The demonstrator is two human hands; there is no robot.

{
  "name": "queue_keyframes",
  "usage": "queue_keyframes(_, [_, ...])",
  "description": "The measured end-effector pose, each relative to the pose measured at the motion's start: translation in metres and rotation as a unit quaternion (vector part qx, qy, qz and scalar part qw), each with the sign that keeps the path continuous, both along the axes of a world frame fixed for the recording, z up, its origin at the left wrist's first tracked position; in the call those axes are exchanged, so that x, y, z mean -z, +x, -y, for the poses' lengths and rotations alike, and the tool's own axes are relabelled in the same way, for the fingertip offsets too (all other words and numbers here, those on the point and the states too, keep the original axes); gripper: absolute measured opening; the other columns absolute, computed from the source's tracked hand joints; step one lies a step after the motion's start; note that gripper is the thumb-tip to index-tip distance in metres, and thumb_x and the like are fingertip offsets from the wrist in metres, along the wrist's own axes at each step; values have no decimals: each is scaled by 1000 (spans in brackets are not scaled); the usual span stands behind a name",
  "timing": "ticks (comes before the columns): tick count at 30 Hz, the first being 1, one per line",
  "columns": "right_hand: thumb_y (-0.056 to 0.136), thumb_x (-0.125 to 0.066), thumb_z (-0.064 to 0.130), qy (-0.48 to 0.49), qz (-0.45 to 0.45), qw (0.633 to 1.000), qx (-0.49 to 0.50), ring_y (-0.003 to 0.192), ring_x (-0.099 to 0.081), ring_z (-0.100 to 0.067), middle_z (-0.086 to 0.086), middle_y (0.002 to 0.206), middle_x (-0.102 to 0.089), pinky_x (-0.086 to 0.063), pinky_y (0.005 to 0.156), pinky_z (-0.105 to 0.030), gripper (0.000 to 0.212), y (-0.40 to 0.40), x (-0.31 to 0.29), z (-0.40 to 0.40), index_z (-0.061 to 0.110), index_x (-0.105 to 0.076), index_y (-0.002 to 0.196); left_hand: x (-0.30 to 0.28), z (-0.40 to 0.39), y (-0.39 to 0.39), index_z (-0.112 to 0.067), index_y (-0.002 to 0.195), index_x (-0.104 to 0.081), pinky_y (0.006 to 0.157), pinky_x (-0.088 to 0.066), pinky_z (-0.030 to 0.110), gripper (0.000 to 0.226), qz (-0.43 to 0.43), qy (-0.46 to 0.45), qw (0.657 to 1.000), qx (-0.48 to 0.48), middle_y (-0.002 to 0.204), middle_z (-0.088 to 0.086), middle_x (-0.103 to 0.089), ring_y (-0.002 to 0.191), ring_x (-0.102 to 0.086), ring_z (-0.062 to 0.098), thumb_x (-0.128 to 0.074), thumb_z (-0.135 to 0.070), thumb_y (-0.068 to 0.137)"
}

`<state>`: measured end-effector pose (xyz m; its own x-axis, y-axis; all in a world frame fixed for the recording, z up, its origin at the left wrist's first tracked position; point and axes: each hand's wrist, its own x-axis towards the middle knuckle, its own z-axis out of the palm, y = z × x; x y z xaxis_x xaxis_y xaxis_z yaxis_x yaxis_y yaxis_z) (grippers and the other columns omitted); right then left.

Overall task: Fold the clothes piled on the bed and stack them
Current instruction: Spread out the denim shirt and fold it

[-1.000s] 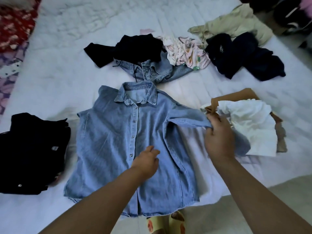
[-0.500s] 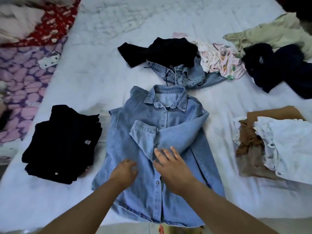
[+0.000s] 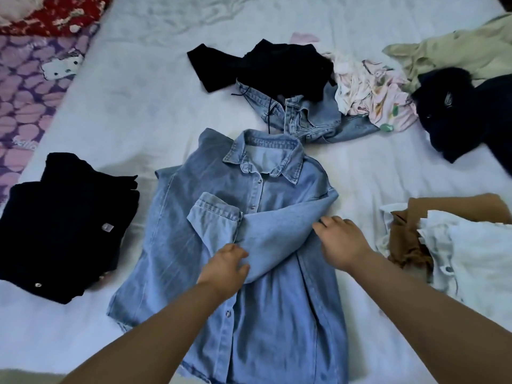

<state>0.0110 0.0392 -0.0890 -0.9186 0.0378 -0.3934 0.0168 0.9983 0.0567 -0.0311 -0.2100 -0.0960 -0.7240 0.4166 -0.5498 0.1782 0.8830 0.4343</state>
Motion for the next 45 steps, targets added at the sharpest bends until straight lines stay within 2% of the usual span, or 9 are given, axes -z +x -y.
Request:
queue_keyframes(9, [88,-51,15,-18,-7,1000,15,121,-41,-27,-9,138,-36,-37,94,-34,60,-52,64,-84,18,-30,143,48,-109,-34,-17,149,-20,115,-8,23,56,-71,14,997,15,157,1,-17,145,-12,15,-43,-24,99])
queue_keyframes(13, [85,-53,4,-256,-42,964,52,111,-53,-25,-1,135,-48,-42,83,-29,30,-72,88,-111,13,-63,111,67,-131,-45,-21,151,-10,118,-1,34,58,-79,-75,994,22,159,-4,-9,147,2,17,-36,-29,100])
queue_keyframes(17, [83,-54,-4,-469,25,875,114,78,-60,-26,-5,91,-66,-49,75,-36,22,-92,82,-126,17,-61,88,72,-139,-56,-23,126,-50,116,-8,40,30,-84,-77,993,-41,129,-2,-51,132,-38,17,-43,-30,98])
queue_keyframes(20, [87,-58,8,-389,34,917,82,72,-54,-23,1,71,-55,-42,68,-32,17,-110,77,-154,22,-52,80,69,-153,-64,-17,101,-58,103,-27,37,12,-132,-15,987,-90,104,1,-61,107,-54,22,-50,-25,95])
queue_keyframes(24, [90,-57,32,-95,-16,994,45,98,-61,-29,-9,98,-66,-40,83,-33,16,-145,54,-196,18,-57,98,66,-184,-76,-14,106,-59,100,-30,37,16,-166,24,981,-98,106,4,-63,106,-56,25,-54,-23,93])
queue_keyframes(31, [87,-50,16,85,17,995,52,118,-47,-27,-2,120,-58,-26,101,-42,36,-141,72,-185,19,-40,122,68,-174,-80,-27,143,-26,115,5,51,57,-120,-229,966,-2,152,-4,-23,144,-11,20,-47,-36,91])
queue_keyframes(35, [79,-56,9,59,-69,996,8,120,-38,-33,-13,129,-44,-18,108,-52,52,-122,79,-165,13,-43,129,68,-145,-67,-31,142,-32,114,-8,51,66,-140,-229,962,-60,158,5,5,144,4,30,-56,-20,82])
queue_keyframes(41, [75,-55,52,-123,-197,971,-64,71,-54,-28,-7,75,-54,-41,63,-36,40,-74,81,-113,13,-60,71,54,-119,-46,-9,106,-52,72,-44,47,27,-152,-86,924,-339,124,15,-38,98,-50,41,-60,-4,80])
queue_keyframes(45, [59,-55,78,-116,-143,973,-140,94,-49,-28,-11,104,-61,-31,81,-43,83,-20,86,-86,14,-56,112,46,-89,-35,-14,111,-48,63,-48,44,26,-119,-70,919,-370,118,7,-37,70,-49,32,-53,-6,88])
